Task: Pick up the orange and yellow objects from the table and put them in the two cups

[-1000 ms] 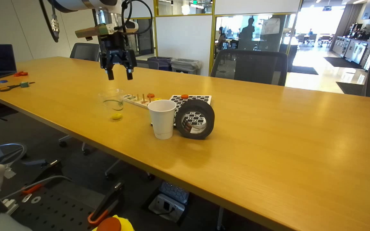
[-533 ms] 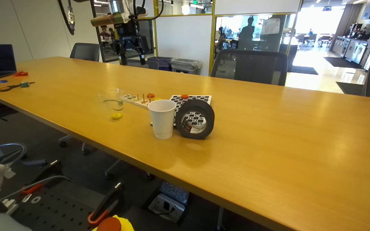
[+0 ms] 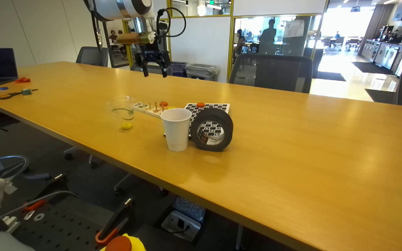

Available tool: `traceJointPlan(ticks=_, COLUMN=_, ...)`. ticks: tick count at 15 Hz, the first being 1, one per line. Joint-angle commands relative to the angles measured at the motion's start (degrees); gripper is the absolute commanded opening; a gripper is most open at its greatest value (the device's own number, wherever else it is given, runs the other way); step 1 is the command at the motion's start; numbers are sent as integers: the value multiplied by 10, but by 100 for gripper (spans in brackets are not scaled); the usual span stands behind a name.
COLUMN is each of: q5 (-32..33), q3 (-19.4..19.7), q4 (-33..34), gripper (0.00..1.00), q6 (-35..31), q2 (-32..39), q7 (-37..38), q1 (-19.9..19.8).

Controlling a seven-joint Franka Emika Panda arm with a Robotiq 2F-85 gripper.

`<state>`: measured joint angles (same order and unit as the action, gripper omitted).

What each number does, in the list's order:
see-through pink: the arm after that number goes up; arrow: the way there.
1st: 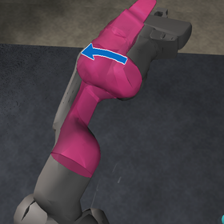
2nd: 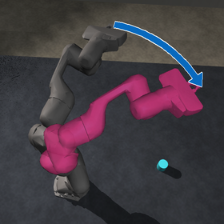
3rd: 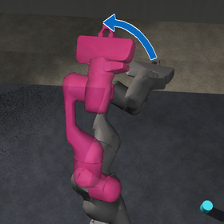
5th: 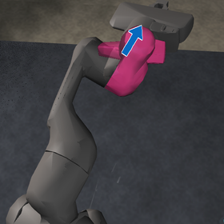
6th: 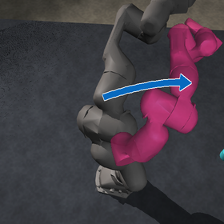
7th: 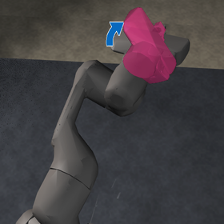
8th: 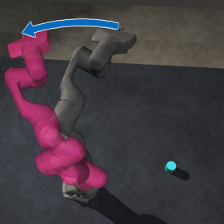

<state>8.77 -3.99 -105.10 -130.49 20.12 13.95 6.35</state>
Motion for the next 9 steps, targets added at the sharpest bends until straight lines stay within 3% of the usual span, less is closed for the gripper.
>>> traceJointPlan(ticks=1, q5=-7, q3=7, q4=87, gripper=100, q6=1, q2=80, q7=-23, q1=7)
traceJointPlan(ticks=9, q5=-51, q3=3, q4=172, gripper=100, q6=9, q2=176, q7=-58, q1=0)
